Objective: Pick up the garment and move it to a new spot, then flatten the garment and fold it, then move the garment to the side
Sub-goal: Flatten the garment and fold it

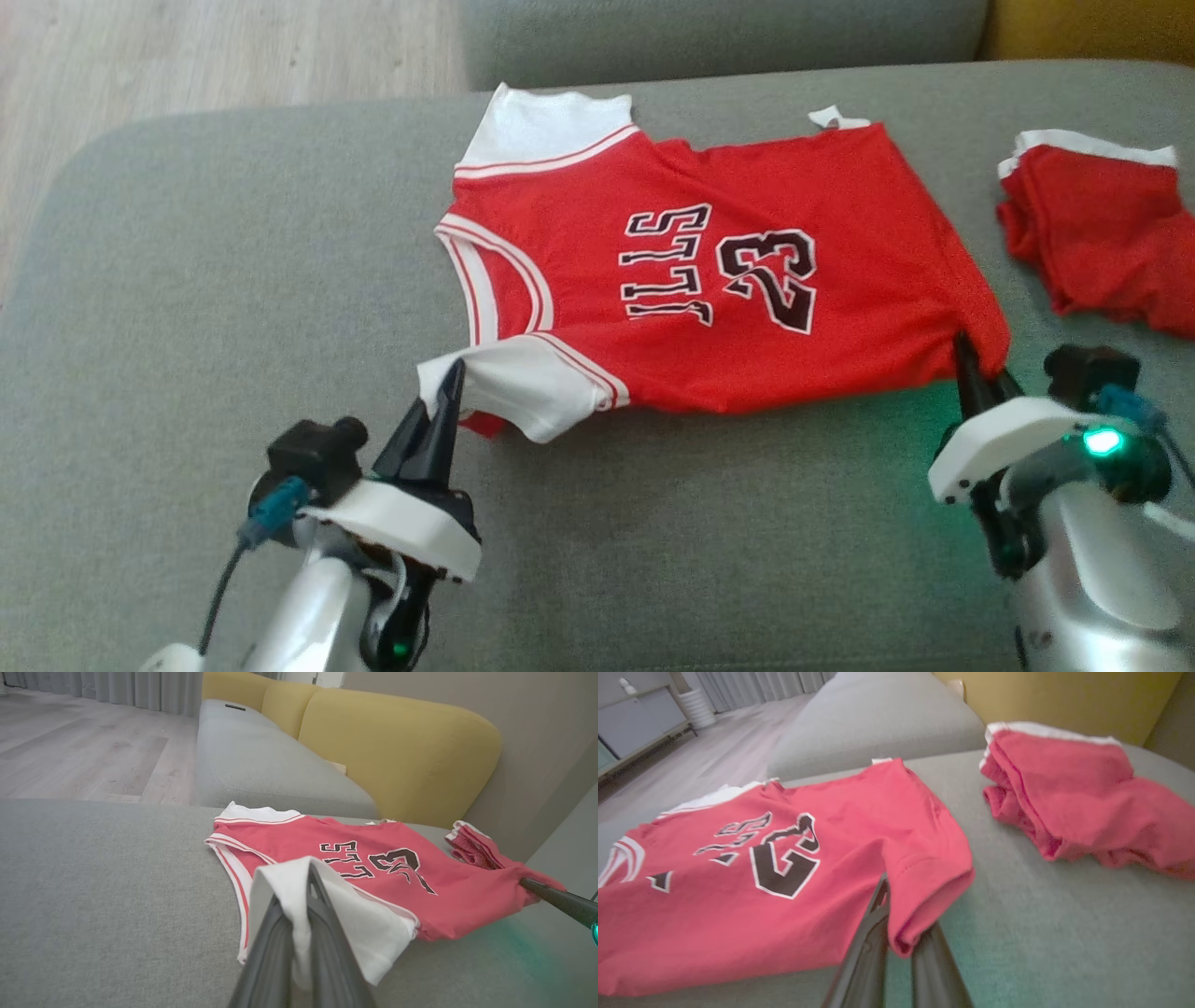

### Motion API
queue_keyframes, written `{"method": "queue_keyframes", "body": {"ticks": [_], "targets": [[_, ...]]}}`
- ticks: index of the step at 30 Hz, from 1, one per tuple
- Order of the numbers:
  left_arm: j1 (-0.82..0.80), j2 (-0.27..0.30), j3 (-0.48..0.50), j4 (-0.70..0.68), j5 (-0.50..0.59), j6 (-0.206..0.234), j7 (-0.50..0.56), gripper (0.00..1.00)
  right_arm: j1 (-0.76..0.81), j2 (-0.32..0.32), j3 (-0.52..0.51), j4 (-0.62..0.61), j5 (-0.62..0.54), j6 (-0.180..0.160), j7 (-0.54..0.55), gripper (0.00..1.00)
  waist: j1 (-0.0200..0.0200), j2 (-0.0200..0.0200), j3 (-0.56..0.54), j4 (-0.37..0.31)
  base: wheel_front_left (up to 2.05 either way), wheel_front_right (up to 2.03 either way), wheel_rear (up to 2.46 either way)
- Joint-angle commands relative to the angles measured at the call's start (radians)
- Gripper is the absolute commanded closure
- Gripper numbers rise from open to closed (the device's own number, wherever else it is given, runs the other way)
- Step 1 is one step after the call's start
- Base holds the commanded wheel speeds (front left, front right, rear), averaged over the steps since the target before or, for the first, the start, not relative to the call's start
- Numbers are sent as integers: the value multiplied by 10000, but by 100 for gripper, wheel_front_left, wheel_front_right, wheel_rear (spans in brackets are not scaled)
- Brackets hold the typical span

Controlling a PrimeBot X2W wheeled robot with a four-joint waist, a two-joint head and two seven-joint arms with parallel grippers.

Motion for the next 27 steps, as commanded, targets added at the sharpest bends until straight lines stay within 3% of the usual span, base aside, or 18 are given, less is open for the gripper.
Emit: {"method": "queue_keyframes", "body": {"ticks": [1, 9, 17, 27], "targets": [[-405, 61, 500, -528, -202, -59, -124, 100, -104, -301, 499, -946, 332, -9, 219, 100, 0, 0, -227, -142, 0, 0, 0], [-1594, 521, 895, -1206, -970, -59, -124, 100, -313, -992, 1177, -4091, 1665, -9, 1441, 100, 0, 0, -755, -270, 0, 0, 0], [-3062, 732, 1488, -2016, -1911, -31, 48, 100, -1159, -1478, 1608, -6003, 2215, -9, 1972, 100, 0, 0, -955, -338, 0, 0, 0], [-3497, 607, 2635, -5120, -3308, 969, 1152, 100, -1143, -1477, 1062, -8519, 2648, -9, 3226, 100, 0, 0, -550, -318, 0, 0, 0]]}}
